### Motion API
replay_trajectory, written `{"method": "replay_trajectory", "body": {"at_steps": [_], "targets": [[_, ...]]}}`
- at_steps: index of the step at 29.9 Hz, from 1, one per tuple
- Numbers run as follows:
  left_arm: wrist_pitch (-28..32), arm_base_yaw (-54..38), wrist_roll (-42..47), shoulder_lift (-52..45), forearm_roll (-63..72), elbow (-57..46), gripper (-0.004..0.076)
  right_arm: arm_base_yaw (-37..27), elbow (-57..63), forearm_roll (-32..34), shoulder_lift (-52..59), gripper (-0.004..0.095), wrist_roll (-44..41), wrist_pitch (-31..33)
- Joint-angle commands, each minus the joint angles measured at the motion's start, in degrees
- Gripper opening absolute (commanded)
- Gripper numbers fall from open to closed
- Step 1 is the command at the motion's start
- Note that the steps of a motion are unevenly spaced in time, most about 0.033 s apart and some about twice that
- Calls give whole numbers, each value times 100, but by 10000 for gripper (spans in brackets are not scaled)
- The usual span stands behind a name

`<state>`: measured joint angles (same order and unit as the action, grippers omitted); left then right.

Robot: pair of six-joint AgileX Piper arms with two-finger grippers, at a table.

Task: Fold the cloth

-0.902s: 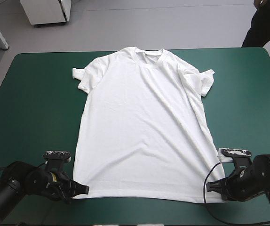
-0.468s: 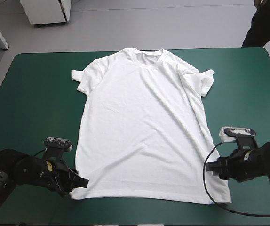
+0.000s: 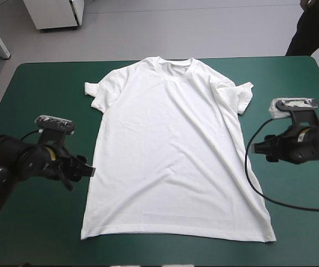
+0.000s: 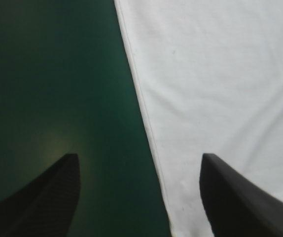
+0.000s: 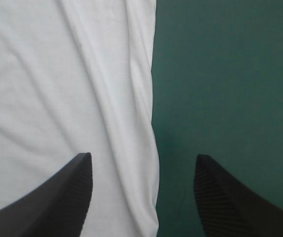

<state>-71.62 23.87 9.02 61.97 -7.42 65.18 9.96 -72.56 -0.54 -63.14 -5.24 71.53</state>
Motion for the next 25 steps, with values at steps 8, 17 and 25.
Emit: {"method": "replay_trajectory", "body": {"at_steps": [8, 17, 25], "targets": [[239, -874, -518, 2490, 327, 2111, 466, -40, -1153, 54, -1339, 537, -48, -9], [283, -1380, -785, 4093, 557, 3480, 454, -45, -1156, 90, -1485, 537, -48, -72], [361, -1380, -813, 4936, 632, 3943, 430, -45, -1156, 336, -1485, 536, -48, -1]]}}
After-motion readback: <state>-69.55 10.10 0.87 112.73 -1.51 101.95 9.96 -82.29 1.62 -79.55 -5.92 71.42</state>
